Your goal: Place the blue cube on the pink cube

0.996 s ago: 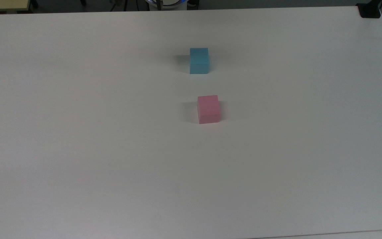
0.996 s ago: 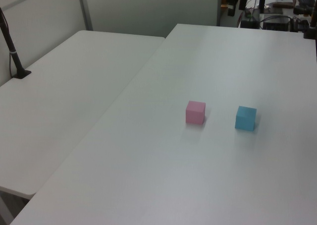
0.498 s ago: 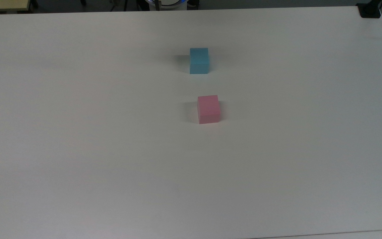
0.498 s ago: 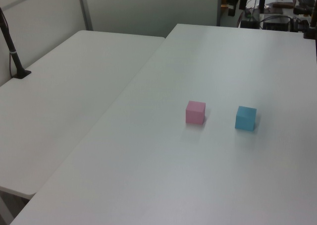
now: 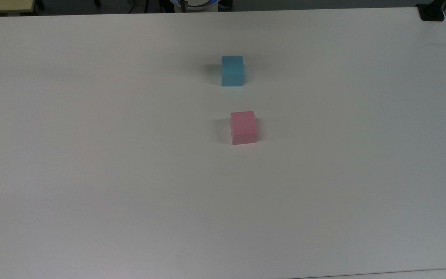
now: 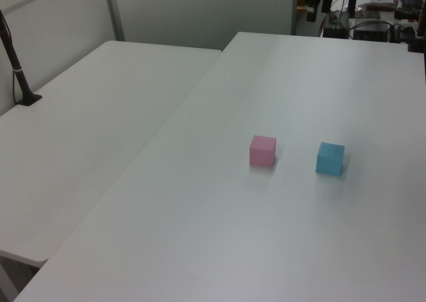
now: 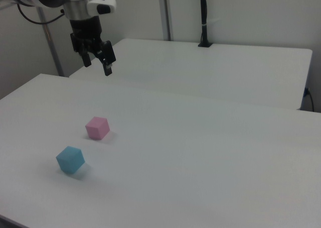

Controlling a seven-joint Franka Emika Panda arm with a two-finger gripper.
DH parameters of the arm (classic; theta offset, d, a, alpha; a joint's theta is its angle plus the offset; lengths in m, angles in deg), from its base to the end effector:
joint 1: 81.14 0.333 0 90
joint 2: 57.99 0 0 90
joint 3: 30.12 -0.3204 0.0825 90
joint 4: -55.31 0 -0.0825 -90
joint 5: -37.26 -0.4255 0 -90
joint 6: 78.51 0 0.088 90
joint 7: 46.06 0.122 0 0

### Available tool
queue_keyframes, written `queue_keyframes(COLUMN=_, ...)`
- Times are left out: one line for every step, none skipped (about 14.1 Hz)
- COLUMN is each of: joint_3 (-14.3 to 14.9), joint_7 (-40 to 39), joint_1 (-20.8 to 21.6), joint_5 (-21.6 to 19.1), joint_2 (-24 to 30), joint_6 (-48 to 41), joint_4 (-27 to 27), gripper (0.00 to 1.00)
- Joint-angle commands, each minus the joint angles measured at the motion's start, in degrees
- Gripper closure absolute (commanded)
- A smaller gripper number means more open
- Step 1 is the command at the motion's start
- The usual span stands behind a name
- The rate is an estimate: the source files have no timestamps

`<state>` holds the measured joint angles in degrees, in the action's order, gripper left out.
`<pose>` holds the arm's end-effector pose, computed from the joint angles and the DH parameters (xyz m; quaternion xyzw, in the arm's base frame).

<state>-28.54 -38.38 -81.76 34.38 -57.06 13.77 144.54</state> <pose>0.5962 -0.0171 0.6343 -0.9954 0.0862 -0.0335 0.0270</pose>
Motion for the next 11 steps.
queue_keyframes(joint_3=-0.1, joint_7=-0.2, joint_1=-0.3, joint_5=1.1, joint_2=0.1, joint_6=-1.9, joint_4=-0.6, gripper=0.0)
queue_keyframes(joint_3=-0.1, joint_7=-0.2, joint_1=-0.3, joint_5=1.1, joint_2=0.0, joint_6=-1.9, joint_4=-0.6, gripper=0.0)
queue_keyframes(joint_3=0.0, joint_7=-0.2, joint_1=-0.3, joint_5=1.1, joint_2=0.0, joint_6=-1.9, joint_4=-0.6, gripper=0.0)
queue_keyframes(joint_3=0.1, joint_7=-0.3, joint_1=-0.3, joint_5=1.0, joint_2=-0.1, joint_6=-2.7, joint_4=-0.8, gripper=0.0)
queue_keyframes(joint_3=0.2, joint_7=-0.3, joint_1=-0.3, joint_5=0.7, joint_2=-0.1, joint_6=-4.5, joint_4=-0.9, gripper=0.0)
queue_keyframes(joint_3=0.1, joint_7=-0.3, joint_1=-0.3, joint_5=0.9, joint_2=-0.1, joint_6=-5.3, joint_4=-0.9, gripper=0.0)
queue_keyframes(joint_3=0.0, joint_7=-0.3, joint_1=-0.3, joint_5=1.0, joint_2=-0.1, joint_6=-5.4, joint_4=-0.9, gripper=0.0)
queue_keyframes(joint_3=-0.1, joint_7=-0.3, joint_1=-0.3, joint_5=1.0, joint_2=-0.1, joint_6=-5.4, joint_4=-0.9, gripper=0.0)
queue_keyframes(joint_3=-0.2, joint_7=-0.3, joint_1=-0.3, joint_5=1.0, joint_2=-0.1, joint_6=-5.4, joint_4=-0.9, gripper=0.0)
queue_keyframes(joint_3=-0.2, joint_7=-0.4, joint_1=-0.3, joint_5=1.1, joint_2=0.0, joint_6=-5.4, joint_4=-0.9, gripper=0.0)
queue_keyframes(joint_3=-0.2, joint_7=-0.5, joint_1=-0.3, joint_5=1.1, joint_2=0.0, joint_6=-5.3, joint_4=-0.8, gripper=0.0)
